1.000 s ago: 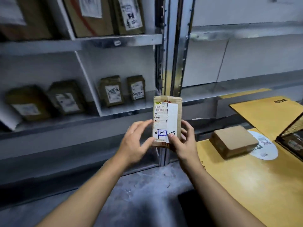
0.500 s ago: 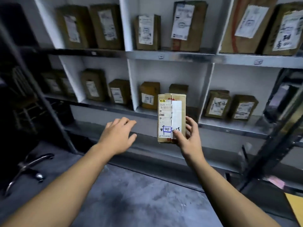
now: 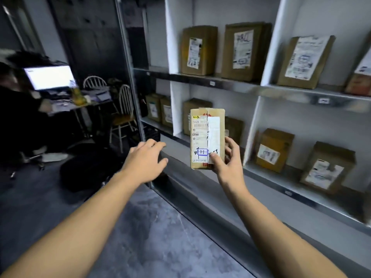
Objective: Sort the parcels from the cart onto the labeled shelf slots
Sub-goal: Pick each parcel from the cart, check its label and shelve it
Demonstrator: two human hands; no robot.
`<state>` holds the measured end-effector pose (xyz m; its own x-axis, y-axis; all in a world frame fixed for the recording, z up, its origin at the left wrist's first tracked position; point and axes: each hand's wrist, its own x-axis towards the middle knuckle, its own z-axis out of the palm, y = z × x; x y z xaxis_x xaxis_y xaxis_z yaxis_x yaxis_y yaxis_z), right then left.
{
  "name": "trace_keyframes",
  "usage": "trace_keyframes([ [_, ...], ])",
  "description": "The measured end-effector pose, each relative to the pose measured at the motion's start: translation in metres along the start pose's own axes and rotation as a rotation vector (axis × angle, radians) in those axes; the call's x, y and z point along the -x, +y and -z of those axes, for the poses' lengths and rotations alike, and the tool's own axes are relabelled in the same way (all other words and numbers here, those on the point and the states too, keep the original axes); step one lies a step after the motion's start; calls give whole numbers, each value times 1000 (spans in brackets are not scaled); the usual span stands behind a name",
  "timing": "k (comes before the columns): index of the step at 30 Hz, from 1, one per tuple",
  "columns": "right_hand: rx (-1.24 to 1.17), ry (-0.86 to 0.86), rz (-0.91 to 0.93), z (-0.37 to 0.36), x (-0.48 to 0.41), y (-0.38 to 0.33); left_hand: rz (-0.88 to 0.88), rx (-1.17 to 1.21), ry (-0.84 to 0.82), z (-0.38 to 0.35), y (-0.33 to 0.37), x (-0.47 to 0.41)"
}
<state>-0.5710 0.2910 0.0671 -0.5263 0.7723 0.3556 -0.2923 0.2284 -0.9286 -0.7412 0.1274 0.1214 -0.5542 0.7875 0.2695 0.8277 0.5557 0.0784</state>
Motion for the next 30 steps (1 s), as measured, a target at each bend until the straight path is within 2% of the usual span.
trace_keyframes([
  [9,-5,-62,75,-108,-146,17,106,-4,52,5,-99,-105],
  [16,-59,-82,88,-204,-229,33,119,3,94,6,-183,-178],
  [23,-25,-32,157,-306,-310,44,42,-7,134,1,-285,-265],
  [30,3,98,203,-380,-380,44,-87,-16,107,5,-369,-347],
])
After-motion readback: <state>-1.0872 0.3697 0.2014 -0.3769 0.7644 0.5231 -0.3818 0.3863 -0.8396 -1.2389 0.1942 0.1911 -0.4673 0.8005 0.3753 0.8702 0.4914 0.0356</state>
